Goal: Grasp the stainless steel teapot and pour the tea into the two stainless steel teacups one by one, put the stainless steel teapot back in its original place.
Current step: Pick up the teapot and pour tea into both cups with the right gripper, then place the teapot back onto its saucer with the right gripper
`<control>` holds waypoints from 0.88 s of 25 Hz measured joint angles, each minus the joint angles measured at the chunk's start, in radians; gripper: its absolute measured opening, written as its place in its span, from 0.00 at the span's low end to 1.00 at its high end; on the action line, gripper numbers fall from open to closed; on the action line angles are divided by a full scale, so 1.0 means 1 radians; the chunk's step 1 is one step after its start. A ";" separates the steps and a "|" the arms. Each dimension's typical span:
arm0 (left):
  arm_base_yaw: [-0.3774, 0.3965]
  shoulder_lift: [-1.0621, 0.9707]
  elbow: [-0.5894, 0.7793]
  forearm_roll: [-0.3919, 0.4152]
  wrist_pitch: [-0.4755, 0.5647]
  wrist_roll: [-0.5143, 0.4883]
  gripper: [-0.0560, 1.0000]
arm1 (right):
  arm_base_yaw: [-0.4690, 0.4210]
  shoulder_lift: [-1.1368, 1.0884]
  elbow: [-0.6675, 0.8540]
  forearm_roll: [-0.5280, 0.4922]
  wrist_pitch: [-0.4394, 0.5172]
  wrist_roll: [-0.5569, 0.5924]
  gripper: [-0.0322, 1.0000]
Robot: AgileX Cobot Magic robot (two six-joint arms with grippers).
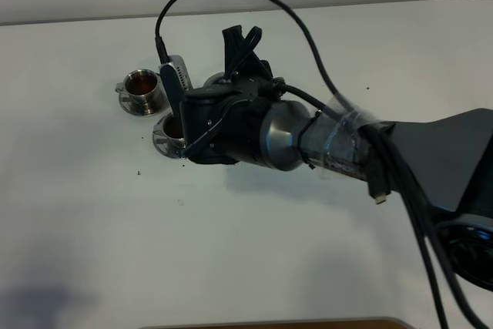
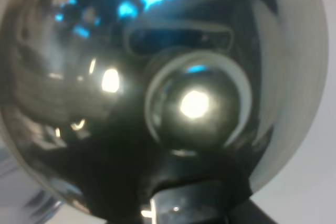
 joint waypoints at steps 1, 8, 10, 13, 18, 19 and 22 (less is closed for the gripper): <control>0.000 0.000 0.000 0.000 0.000 0.000 0.61 | 0.000 -0.015 0.000 0.021 0.001 0.000 0.21; 0.000 0.000 0.000 0.000 0.000 0.000 0.61 | 0.000 -0.089 0.000 0.191 0.059 0.003 0.21; 0.000 0.000 0.000 0.000 0.000 0.000 0.61 | 0.000 -0.097 0.000 0.258 0.078 0.004 0.21; 0.000 0.000 0.000 0.000 0.000 0.000 0.61 | -0.001 -0.098 0.000 0.356 0.086 0.004 0.21; 0.000 0.000 0.000 0.000 0.000 -0.001 0.61 | -0.019 -0.099 0.000 0.525 0.085 -0.009 0.21; 0.000 0.000 0.000 0.000 0.000 -0.001 0.61 | -0.024 -0.099 0.000 0.564 0.081 -0.014 0.21; 0.000 0.000 0.000 0.000 0.000 -0.001 0.61 | -0.051 -0.099 0.000 0.671 0.058 -0.039 0.21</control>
